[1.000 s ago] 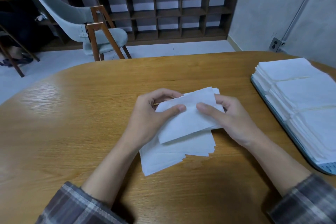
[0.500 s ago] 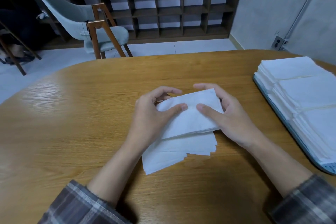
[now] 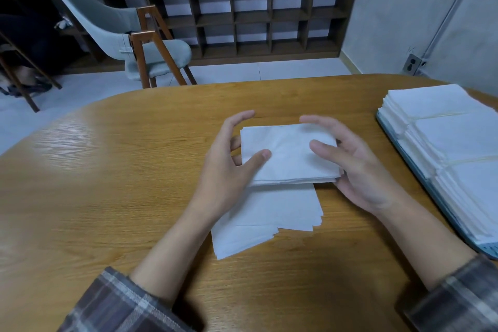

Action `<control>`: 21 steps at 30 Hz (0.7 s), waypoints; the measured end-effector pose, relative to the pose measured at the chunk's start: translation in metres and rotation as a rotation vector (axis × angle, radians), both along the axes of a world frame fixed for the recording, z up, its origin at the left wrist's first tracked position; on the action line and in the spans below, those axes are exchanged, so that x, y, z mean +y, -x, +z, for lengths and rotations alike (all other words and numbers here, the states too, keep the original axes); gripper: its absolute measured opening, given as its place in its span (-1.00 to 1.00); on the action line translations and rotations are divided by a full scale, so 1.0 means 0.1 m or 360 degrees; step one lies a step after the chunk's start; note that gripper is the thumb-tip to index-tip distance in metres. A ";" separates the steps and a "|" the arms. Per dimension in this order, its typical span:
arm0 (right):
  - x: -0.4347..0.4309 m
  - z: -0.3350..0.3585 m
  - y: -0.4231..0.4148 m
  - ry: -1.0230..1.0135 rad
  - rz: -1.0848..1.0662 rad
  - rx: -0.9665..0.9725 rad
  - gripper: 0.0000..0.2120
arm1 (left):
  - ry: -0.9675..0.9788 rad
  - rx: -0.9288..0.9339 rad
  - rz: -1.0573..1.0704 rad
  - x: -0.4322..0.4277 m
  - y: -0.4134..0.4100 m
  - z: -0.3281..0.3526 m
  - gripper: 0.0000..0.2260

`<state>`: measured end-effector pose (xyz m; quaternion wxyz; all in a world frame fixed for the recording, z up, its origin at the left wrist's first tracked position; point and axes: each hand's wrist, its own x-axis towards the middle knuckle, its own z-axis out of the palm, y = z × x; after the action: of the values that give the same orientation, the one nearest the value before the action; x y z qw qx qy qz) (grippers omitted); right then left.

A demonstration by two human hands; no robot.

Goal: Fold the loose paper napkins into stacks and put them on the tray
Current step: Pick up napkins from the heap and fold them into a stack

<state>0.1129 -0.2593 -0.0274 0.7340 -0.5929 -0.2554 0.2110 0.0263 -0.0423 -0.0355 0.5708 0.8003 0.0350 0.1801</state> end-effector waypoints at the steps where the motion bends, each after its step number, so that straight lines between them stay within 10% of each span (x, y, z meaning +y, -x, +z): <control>1: -0.01 -0.03 -0.02 0.0111 -0.0035 -0.0095 -0.68 | -0.0044 -0.0018 0.0008 -0.01 -0.01 -0.02 -0.47; 9: -0.04 -0.16 -0.15 0.0586 -0.0783 -0.0478 -0.69 | -0.1009 0.0295 -0.0244 0.05 0.03 -0.06 -0.38; 21: -0.02 -0.18 -0.13 0.0587 -0.0774 -0.0529 -0.70 | -0.0851 0.0119 -0.0269 0.04 -0.03 -0.11 -0.92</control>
<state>0.1262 -0.2617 -0.0450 0.5917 -0.7853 -0.1804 -0.0269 0.0289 -0.0381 -0.0464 0.3508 0.9286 -0.0594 0.1051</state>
